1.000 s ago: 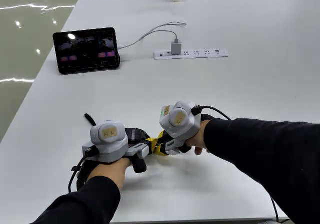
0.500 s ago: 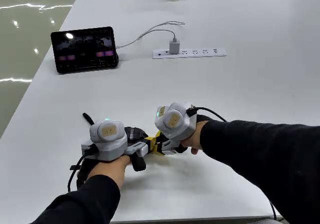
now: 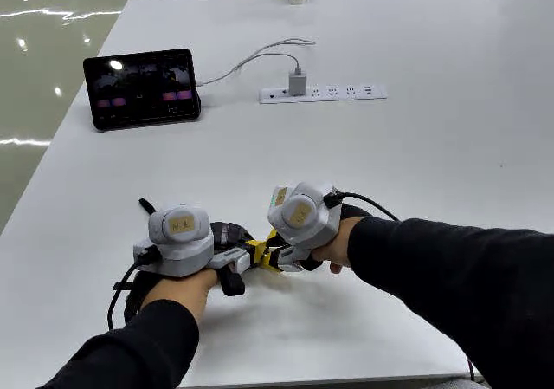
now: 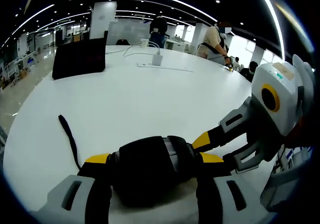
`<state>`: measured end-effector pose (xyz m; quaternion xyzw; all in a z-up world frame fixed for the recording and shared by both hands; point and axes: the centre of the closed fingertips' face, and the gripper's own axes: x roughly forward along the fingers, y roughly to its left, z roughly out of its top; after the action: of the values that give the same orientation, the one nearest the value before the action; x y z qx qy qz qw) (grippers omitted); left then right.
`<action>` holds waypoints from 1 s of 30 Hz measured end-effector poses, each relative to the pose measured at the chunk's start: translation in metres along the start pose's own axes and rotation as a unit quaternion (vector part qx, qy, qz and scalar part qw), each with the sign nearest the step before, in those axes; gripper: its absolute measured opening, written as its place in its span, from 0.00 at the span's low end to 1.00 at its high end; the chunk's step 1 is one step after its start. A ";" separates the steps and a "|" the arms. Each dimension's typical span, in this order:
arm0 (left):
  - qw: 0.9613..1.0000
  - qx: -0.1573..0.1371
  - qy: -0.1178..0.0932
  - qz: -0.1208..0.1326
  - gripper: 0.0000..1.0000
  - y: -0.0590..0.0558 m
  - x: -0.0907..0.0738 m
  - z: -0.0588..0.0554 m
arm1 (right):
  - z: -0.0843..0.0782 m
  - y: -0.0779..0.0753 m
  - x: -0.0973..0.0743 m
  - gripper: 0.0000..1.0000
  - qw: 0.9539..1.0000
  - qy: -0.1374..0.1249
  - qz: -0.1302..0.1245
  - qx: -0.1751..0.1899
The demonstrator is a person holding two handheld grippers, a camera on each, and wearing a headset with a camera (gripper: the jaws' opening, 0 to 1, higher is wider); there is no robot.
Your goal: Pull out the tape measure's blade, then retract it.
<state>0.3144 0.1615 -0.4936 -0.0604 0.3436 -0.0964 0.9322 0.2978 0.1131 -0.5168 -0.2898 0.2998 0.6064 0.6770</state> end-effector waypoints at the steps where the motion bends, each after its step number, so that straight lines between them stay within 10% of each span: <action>1: 1.000 0.001 0.000 0.000 0.65 0.001 -0.001 0.000 | 0.000 0.000 -0.001 0.16 1.000 0.000 -0.002 0.001; 14: 1.000 -0.017 -0.007 -0.022 0.98 0.011 -0.011 -0.004 | -0.010 0.014 -0.025 0.20 0.998 -0.041 -0.025 0.040; 30: 0.988 0.061 0.008 -0.143 0.99 -0.016 -0.036 -0.008 | -0.038 0.005 -0.072 0.24 0.992 -0.070 -0.070 0.077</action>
<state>0.2803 0.1534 -0.4744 -0.0510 0.3323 -0.2497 0.9081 0.2850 0.0382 -0.4873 -0.2136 0.2765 0.5512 0.7577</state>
